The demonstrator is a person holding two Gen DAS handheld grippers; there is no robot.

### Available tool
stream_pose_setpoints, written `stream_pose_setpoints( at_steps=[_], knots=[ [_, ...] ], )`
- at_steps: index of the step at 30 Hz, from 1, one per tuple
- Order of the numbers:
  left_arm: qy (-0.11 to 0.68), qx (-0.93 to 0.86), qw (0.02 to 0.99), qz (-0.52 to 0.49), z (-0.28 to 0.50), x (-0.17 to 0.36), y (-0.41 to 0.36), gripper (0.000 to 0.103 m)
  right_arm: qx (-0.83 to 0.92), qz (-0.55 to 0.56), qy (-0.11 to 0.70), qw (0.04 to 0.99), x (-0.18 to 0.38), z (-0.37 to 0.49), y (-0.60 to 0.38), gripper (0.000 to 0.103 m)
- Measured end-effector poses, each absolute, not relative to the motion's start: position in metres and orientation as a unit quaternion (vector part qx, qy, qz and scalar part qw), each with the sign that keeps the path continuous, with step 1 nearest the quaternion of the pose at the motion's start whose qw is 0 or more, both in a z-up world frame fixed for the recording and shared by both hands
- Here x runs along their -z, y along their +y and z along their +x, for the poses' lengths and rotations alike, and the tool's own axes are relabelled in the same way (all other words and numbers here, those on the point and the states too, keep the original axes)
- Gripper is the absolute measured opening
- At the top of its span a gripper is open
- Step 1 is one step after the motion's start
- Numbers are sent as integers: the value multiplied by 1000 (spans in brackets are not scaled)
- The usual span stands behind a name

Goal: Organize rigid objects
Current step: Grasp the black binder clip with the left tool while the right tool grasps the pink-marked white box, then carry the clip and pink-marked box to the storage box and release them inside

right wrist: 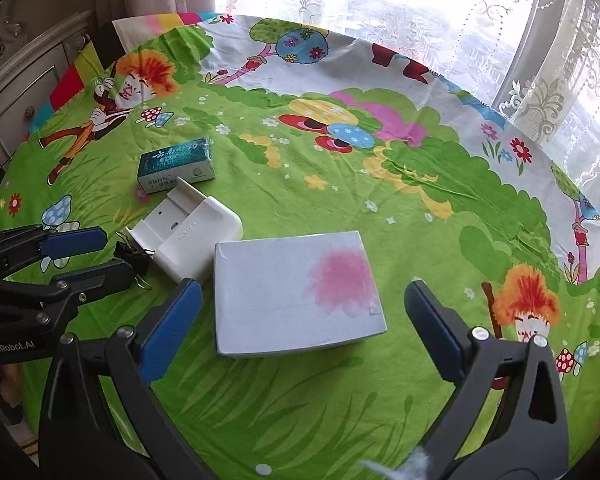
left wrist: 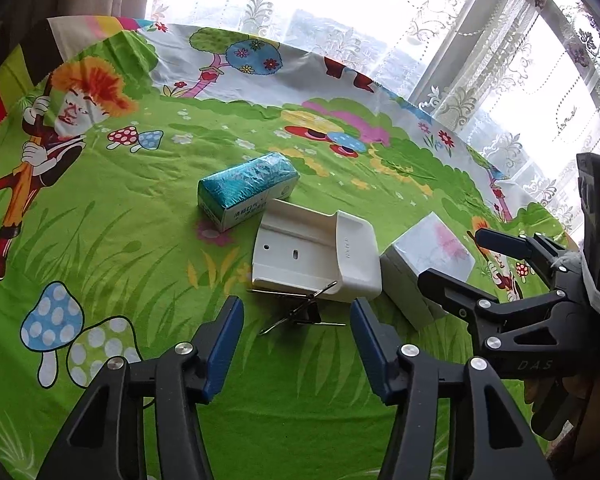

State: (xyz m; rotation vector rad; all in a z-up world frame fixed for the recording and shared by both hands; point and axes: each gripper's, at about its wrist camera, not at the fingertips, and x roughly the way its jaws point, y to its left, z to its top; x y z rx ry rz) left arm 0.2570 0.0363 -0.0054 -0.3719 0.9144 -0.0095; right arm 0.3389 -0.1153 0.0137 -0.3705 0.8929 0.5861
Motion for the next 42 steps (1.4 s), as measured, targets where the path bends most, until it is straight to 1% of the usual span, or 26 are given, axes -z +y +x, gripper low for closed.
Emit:
stream_pose_setpoints(
  at_steps=[2,4,7,10,13,15,22,30,42],
  knots=[
    [440,7,880,-177,259,7,36,47,-280,-178,424,843,-11,341,-114,102],
    [443,9,880,-174,261,9,35,31,-280,-175,426,842,-9,345,-113,102],
    [440,17,881,-175,260,10,36,24,-284,-172,434,837,-4,350,-110,102],
    [437,22,882,-178,258,8,37,21,-284,-183,439,833,3,353,-107,102],
    [435,26,882,-180,255,8,38,19,-275,-185,450,829,10,353,-107,102],
    [433,28,883,-182,253,8,38,19,-279,-180,451,828,12,352,-109,94],
    [427,32,884,-187,244,6,41,17,-247,-144,459,841,12,339,-123,94],
    [424,30,883,-198,222,7,50,17,-211,-104,473,849,10,306,-131,94],
    [412,21,882,-228,175,3,69,17,-217,-62,461,858,-10,243,-124,94]
  ],
)
